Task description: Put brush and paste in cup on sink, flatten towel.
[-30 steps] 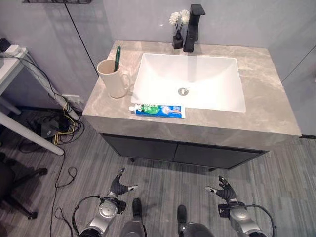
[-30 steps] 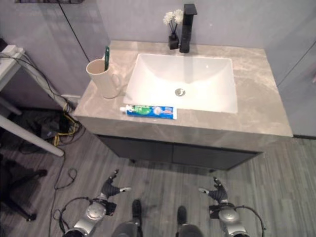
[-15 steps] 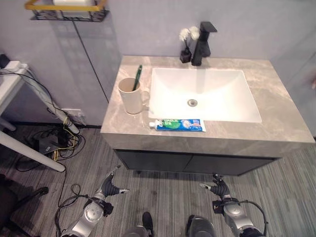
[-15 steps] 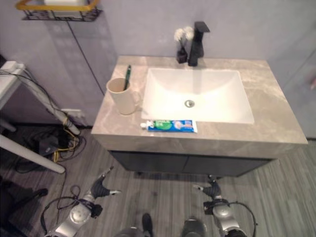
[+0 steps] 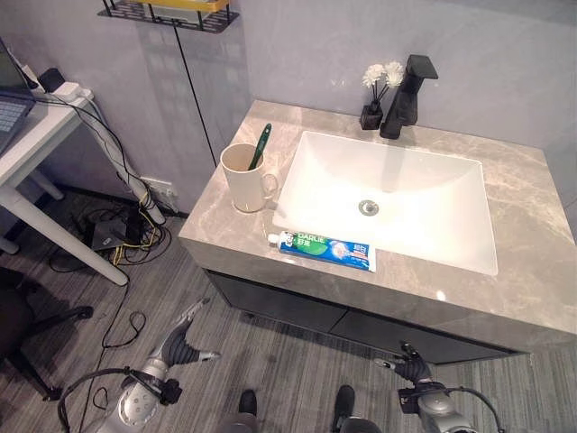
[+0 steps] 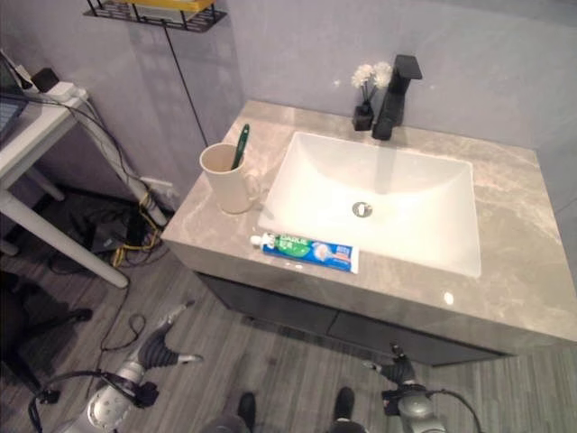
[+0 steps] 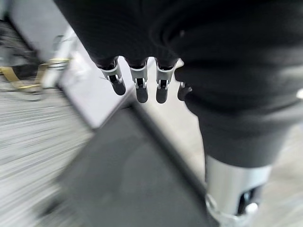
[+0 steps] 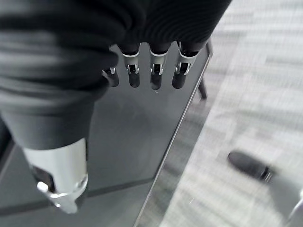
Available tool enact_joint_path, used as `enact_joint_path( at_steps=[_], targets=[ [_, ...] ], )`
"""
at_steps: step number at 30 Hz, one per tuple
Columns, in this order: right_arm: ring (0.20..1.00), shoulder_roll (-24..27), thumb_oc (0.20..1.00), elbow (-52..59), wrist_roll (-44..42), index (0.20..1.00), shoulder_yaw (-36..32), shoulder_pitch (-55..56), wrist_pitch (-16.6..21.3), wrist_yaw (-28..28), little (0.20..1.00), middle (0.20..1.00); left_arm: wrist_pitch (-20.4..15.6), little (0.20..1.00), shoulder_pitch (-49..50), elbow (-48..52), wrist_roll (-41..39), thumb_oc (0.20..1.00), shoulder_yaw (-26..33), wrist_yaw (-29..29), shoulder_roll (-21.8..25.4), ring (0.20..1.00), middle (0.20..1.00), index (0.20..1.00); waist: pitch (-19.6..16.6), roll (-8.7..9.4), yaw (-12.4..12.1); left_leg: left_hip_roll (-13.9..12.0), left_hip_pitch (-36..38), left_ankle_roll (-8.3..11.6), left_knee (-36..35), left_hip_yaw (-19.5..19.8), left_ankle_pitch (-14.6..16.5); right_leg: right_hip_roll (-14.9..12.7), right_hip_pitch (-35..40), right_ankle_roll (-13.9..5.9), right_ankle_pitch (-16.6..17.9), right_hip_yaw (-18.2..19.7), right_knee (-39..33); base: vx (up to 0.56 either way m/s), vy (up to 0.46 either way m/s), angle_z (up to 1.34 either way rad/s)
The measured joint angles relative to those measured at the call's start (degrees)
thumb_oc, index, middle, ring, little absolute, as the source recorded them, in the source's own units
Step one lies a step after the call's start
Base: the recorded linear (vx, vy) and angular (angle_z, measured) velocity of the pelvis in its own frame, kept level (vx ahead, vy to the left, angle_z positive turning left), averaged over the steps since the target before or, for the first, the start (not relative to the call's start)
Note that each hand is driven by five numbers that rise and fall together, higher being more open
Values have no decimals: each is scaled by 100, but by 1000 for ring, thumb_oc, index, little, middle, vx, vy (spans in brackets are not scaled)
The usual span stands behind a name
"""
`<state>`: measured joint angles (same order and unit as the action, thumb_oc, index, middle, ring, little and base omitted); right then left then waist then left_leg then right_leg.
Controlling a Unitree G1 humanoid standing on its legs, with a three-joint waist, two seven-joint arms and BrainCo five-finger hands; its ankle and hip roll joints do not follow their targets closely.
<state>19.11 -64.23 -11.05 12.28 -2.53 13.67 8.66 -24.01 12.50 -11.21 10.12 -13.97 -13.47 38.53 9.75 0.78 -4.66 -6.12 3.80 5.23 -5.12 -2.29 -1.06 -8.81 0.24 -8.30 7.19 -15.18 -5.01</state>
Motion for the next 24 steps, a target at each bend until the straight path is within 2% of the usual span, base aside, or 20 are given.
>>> enact_joint_path(
  at_steps=[1, 6, 10, 16, 18, 23, 24],
  targets=[
    [1000, 22, 1000, -106, -4, 1000, -120, 7, -2, 4, 1000, 1000, -47, 1000, 4, 198, -9, 1000, 185, -24, 17, 1000, 1000, 1000, -14, -34, 3, -40, -6, 53, -1, 5, 5, 36, -3, 18, -13, -8, -2, 57, -99, 0],
    [1000, -3, 1000, -172, -3, 1000, -209, 255, -9, -3, 1000, 1000, -135, 1000, 3, 915, -74, 1000, 782, -156, 454, 1000, 1000, 1000, -104, -155, 21, -21, -84, 69, -7, 52, 9, 41, -33, 26, -20, -59, -44, 34, -62, 4],
    [1000, -2, 1000, -165, 1, 1000, -203, 468, -20, -18, 1000, 1000, -183, 1000, 127, 1396, -262, 1000, 935, -140, 666, 1000, 1000, 1000, -220, -273, 51, -13, -97, 68, -26, 48, 10, 10, -69, 19, -24, -52, -45, 9, -12, 1],
    [1000, 6, 1000, -134, 123, 1000, -70, 630, -59, -142, 1000, 1000, -297, 1000, 91, 1904, -805, 1000, 936, 37, 846, 1000, 1000, 1000, -408, -394, 124, 10, -201, 72, -19, -31, 4, 16, -227, 25, -7, 49, -45, 7, -2, -7],
    [1000, 10, 1000, -119, 120, 1000, -74, 620, -96, -142, 1000, 1000, -328, 1000, 53, 1914, -888, 1000, 909, 139, 852, 1000, 1000, 1000, -420, -446, 234, 16, -200, 72, -32, -81, 6, 10, -261, 18, -3, 93, -46, -3, 16, -13],
    [1000, 71, 1000, 35, 119, 1000, -80, 600, -96, -141, 1000, 1000, -331, 1000, -226, 1917, -981, 1000, 662, 372, 1026, 1000, 1000, 1000, -405, -568, 258, 27, -294, 69, -37, -355, 6, 7, -531, 24, 109, 382, -45, 6, 25, -25],
    [1000, 108, 1000, 58, 115, 1000, -80, 599, -97, -141, 1000, 1000, -332, 1000, -281, 1920, -975, 1000, 582, 440, 1059, 1000, 1000, 1000, -377, -614, 357, 64, -289, 68, -37, -364, 7, -2, -535, 15, 115, 395, -45, 8, 23, -16]
  ],
)
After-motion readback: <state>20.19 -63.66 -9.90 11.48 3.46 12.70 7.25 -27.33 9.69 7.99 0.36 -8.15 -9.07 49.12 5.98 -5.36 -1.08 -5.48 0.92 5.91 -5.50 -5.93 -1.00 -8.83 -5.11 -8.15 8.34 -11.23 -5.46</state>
